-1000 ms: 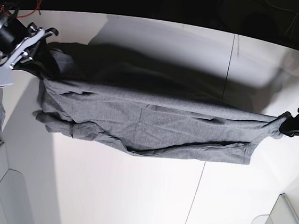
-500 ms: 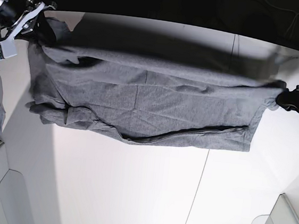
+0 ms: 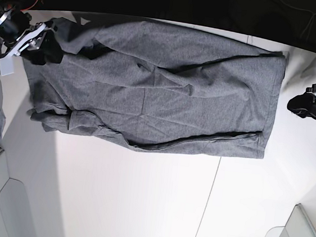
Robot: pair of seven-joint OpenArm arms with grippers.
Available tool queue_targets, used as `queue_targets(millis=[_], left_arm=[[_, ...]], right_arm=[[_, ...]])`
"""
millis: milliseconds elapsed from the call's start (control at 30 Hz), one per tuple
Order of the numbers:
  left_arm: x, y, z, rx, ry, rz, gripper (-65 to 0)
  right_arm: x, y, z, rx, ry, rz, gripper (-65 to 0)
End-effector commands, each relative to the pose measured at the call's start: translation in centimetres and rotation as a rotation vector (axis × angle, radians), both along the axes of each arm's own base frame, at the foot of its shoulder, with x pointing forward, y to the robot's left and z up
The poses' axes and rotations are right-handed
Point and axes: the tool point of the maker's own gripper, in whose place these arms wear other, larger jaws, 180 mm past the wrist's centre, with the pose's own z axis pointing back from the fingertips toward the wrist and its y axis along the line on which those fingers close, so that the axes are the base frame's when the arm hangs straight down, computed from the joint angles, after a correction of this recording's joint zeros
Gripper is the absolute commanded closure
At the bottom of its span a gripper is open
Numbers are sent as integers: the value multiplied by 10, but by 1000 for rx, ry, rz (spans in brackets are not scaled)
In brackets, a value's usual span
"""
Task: Layout the t-shirt on the table in an organized manner, then fold the t-shirt properly
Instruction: 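Lower the shirt and regrasp its hem corners with both grippers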
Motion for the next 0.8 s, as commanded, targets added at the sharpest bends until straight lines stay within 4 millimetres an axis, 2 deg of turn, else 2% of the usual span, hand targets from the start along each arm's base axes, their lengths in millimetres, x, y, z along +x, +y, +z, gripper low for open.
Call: queue_targets(millis=[0, 100, 233, 400, 567, 667, 767], left_arm=[[19, 9, 21, 19, -84, 3, -216], [38, 12, 25, 87, -178, 1, -218], [55, 4, 18, 160, -250, -16, -306], [89, -10, 26, 173, -372, 0, -318], [107, -16, 3, 242, -355, -22, -318], [121, -15, -5, 290, -368, -26, -318], [124, -28, -16, 297, -345, -74, -318]], right_arm=[[18, -6, 19, -11, -82, -11, -297], [46, -17, 32, -62, -166, -53, -297], [75, -28, 28, -68, -198, -114, -297], [115, -15, 4, -31, -152, -109, -297], [141, 0, -32, 35, -66, -127, -297], [154, 17, -40, 68, -41, -97, -297], [162, 32, -39, 86, -41, -78, -297]])
